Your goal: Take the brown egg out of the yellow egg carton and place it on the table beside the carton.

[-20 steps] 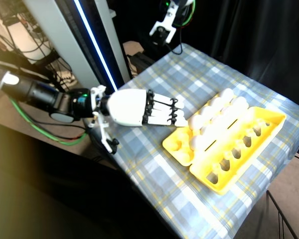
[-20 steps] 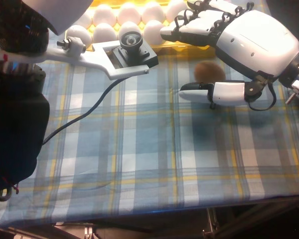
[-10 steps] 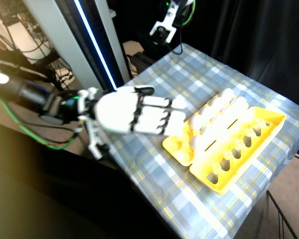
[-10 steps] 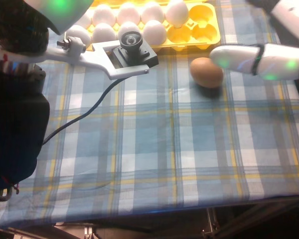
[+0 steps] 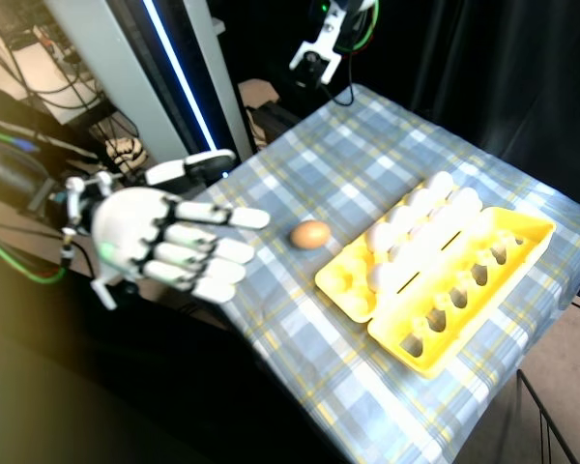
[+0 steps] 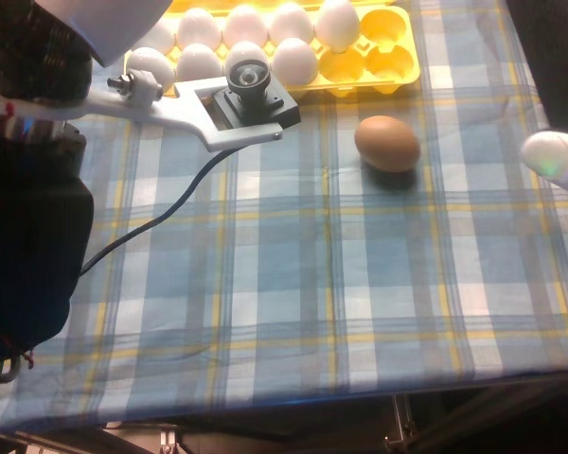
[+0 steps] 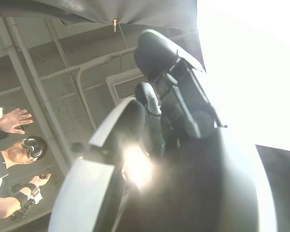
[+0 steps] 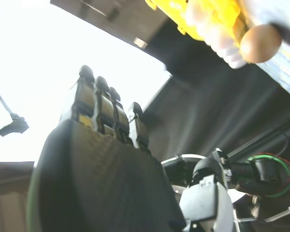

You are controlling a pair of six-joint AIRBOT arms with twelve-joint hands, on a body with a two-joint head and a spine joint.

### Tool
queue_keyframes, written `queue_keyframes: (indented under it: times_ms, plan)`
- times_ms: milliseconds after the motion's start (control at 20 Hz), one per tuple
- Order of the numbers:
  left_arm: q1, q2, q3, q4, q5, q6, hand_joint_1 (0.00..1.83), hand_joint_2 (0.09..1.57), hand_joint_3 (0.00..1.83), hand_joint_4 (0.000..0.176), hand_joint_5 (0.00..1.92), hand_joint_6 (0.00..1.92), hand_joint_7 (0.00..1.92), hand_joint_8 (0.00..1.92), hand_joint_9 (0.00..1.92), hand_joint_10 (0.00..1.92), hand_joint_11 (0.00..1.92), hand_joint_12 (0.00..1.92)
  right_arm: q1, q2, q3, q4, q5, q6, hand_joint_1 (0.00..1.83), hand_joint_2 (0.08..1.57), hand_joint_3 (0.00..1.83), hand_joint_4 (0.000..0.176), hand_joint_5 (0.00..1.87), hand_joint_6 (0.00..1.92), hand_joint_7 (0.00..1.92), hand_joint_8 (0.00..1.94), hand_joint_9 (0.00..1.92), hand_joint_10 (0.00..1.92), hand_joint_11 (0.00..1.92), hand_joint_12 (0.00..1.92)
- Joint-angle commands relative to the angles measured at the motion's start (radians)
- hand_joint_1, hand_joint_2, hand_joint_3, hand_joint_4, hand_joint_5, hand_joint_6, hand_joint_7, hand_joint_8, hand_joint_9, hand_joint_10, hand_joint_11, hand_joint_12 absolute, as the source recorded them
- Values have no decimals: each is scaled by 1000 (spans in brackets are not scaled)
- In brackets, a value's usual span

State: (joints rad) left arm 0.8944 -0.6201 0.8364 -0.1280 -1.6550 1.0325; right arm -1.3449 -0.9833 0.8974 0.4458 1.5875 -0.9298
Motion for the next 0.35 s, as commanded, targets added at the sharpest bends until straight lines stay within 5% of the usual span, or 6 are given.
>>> queue_keyframes:
  times_ms: [0, 100, 150, 300]
  plan:
    - [-17, -9, -10, 39, -81, -8, 987, 1571, 131, 0, 560, 9, 278, 5, 772, 272, 624, 1134, 8, 1, -4, -10, 175, -4, 0, 888, 0, 165, 19, 1, 0, 0, 0, 0, 0, 0]
    - [-17, -10, -10, 39, -81, -8, 1028, 1571, 127, 0, 536, 5, 263, 4, 766, 291, 592, 1163, 8, -2, -10, -9, 175, -13, 0, 896, 2, 164, 37, 7, 0, 0, 0, 0, 0, 0]
    - [-17, -10, -10, 39, -81, -8, 1011, 1571, 126, 0, 549, 7, 426, 21, 778, 389, 580, 1214, 7, -7, -9, -9, 175, -15, 0, 896, 2, 168, 38, 7, 0, 0, 0, 0, 0, 0]
    - [-17, -11, -10, 39, -81, -8, 1011, 1571, 121, 0, 512, 0, 287, 1, 695, 327, 548, 1150, 8, -18, -8, 1, 175, -16, 0, 904, 5, 157, 41, 6, 7, 2, 0, 0, 0, 0]
